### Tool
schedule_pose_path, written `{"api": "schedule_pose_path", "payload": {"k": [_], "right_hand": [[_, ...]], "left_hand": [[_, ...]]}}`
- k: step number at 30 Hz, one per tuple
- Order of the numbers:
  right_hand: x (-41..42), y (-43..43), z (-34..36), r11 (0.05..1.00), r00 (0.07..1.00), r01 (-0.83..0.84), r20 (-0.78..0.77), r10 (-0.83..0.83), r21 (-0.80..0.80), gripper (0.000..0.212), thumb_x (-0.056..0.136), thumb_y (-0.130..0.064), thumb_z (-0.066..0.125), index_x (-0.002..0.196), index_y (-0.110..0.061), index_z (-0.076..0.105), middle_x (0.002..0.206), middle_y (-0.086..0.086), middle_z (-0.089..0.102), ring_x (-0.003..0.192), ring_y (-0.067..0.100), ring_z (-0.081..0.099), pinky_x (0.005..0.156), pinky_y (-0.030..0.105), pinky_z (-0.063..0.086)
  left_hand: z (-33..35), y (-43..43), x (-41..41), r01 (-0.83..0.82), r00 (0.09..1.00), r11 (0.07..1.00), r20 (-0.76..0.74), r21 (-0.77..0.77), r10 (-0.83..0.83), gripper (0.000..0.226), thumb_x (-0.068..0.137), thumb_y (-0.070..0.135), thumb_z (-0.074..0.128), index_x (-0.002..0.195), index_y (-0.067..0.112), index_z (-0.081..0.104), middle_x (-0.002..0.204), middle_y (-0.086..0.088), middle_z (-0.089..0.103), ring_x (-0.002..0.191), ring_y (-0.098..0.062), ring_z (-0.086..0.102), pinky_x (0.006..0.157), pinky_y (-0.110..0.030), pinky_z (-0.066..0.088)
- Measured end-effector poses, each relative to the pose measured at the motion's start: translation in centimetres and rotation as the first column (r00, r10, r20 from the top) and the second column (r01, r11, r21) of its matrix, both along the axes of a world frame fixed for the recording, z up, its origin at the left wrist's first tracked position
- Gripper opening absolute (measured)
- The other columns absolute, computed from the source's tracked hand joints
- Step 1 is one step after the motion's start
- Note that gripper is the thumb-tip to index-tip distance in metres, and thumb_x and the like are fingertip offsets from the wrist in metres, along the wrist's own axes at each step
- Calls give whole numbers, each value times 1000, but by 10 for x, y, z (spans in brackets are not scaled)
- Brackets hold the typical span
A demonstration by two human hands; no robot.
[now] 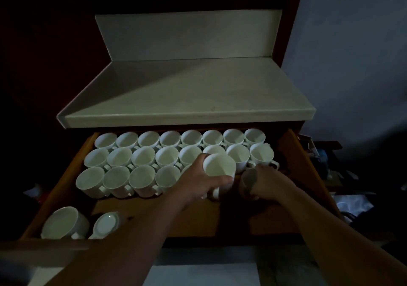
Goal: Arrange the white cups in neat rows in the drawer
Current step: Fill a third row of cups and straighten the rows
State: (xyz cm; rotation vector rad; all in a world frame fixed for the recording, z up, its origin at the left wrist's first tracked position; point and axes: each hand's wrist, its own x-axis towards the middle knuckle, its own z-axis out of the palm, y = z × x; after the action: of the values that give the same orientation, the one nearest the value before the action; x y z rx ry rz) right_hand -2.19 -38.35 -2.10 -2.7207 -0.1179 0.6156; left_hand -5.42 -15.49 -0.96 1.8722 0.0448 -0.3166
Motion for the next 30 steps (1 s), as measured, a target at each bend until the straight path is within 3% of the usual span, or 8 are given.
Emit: {"api": "schedule_pose_path", "payload": {"k": [2,5,7,10,12,17,22,30], "right_hand": [[1,-4,-8,994,993,101,60,-103,30,35,86,-30,73,115,-21,56,104,3,68,85,13,68,63,24,51],[6,-9,-26,974,973,221,57,-224,51,68,82,-41,74,137,-17,43,130,11,56,112,27,65,77,32,50],[7,-8,-28,983,980,186,67,-186,8,66,83,-47,70,134,-15,42,132,14,51,122,35,60,84,37,51],[5,-7,-21,993,989,115,96,-112,-29,52,96,-31,64,139,-15,42,139,19,46,128,40,54,97,45,53],[6,-10,-21,984,984,171,42,-172,44,61,96,-28,62,148,-13,35,148,23,40,133,40,50,104,48,49],[10,-16,-26,963,973,232,-14,-232,138,101,75,-34,85,155,-22,25,153,16,34,130,33,52,102,45,51],[12,-15,-28,970,979,204,0,-206,132,98,74,-32,86,152,-20,29,151,18,37,130,35,52,103,45,50],[13,-14,-31,965,974,218,33,-225,145,98,73,-43,87,151,-22,30,152,17,39,129,33,54,101,46,51]], "left_hand": [[-5,-14,8,46,999,992,20,121,-48,75,64,53,90,125,42,47,115,5,63,92,-19,69,52,-29,58],[-17,-28,18,45,999,975,0,220,-46,82,59,54,92,124,40,44,114,3,60,86,-21,72,54,-35,63],[-24,-33,22,44,999,953,-1,301,-45,84,56,60,90,123,40,44,112,5,60,87,-20,71,55,-37,64],[-34,-41,26,54,996,894,35,445,-78,91,55,68,86,129,35,45,117,8,61,98,-13,63,70,-38,62],[-39,-47,27,71,988,845,76,530,-131,95,59,69,85,135,29,45,127,5,60,106,-13,59,80,-35,54],[-42,-48,33,76,985,843,92,532,-146,95,62,68,84,138,30,42,131,3,58,103,-11,54,80,-34,49],[-50,-50,34,91,978,816,106,570,-182,83,70,60,79,136,35,37,131,-2,49,106,-21,60,87,-41,55],[-61,-53,38,114,965,728,98,676,-242,80,81,46,77,143,20,32,137,-12,49,110,-28,60,77,-32,45]]}}
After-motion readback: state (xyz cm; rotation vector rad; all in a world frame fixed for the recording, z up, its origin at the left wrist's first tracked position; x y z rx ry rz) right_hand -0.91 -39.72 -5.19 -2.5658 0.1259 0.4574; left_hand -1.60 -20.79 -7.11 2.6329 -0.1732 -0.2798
